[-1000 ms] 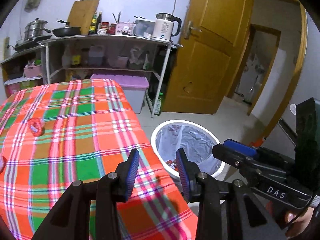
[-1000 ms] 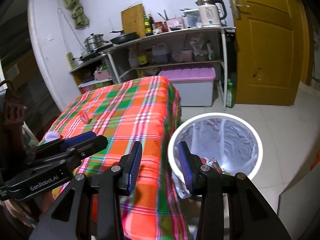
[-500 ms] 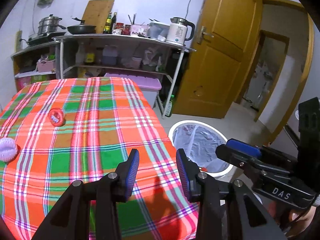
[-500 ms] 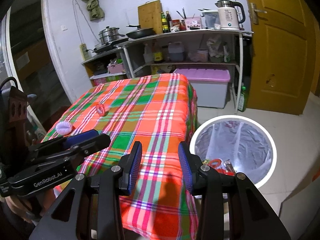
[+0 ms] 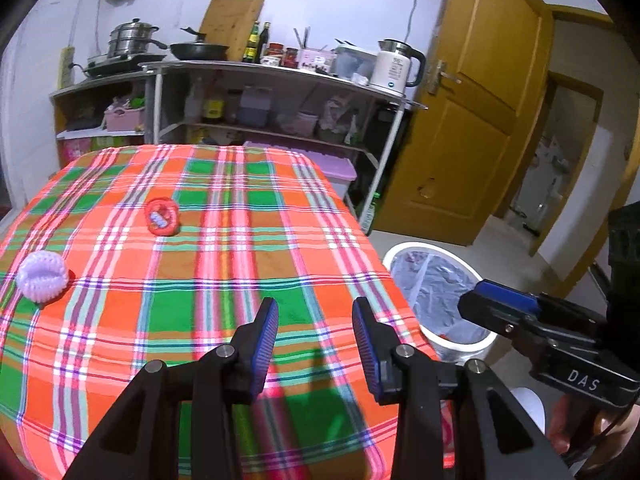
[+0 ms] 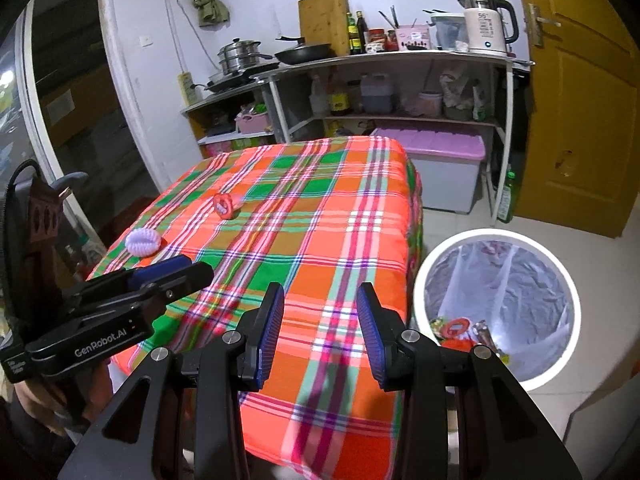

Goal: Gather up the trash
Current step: 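Move both open tools back over the table, then grasp the white foam net with the left tool while the right tool grasps the red-lidded cup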

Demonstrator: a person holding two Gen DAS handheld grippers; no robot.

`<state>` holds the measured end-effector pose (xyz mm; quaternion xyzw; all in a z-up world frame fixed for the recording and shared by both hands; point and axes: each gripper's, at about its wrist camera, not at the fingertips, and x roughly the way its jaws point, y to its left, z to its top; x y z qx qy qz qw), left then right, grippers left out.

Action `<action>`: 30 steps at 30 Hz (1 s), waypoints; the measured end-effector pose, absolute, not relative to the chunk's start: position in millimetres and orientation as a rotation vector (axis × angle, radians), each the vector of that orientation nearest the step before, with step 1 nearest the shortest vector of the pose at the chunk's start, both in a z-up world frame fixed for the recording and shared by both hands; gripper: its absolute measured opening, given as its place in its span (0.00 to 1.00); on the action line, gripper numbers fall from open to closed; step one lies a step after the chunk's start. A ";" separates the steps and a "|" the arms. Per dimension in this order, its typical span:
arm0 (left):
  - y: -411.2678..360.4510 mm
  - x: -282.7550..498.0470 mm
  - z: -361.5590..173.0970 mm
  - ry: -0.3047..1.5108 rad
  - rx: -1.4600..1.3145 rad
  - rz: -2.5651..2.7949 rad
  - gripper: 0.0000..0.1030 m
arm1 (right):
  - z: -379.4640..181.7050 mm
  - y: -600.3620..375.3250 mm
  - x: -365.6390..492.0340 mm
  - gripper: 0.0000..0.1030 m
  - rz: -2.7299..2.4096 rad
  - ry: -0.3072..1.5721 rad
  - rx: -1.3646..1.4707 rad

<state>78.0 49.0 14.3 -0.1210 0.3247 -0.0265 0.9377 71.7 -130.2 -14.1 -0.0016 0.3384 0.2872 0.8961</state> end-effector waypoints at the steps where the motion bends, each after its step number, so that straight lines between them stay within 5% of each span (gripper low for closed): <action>1: 52.8 77.7 13.8 0.663 -0.252 -0.045 0.37 | -14.3 -128.3 72.1 0.39 0.599 0.702 -0.005; 14: 102.9 70.8 1.2 0.665 -0.310 0.076 0.37 | -22.5 -99.4 79.9 0.40 0.656 0.731 -0.024; 30: 196.7 51.1 -12.9 0.637 -0.390 0.316 0.52 | -32.7 -55.9 95.0 0.43 0.726 0.771 -0.048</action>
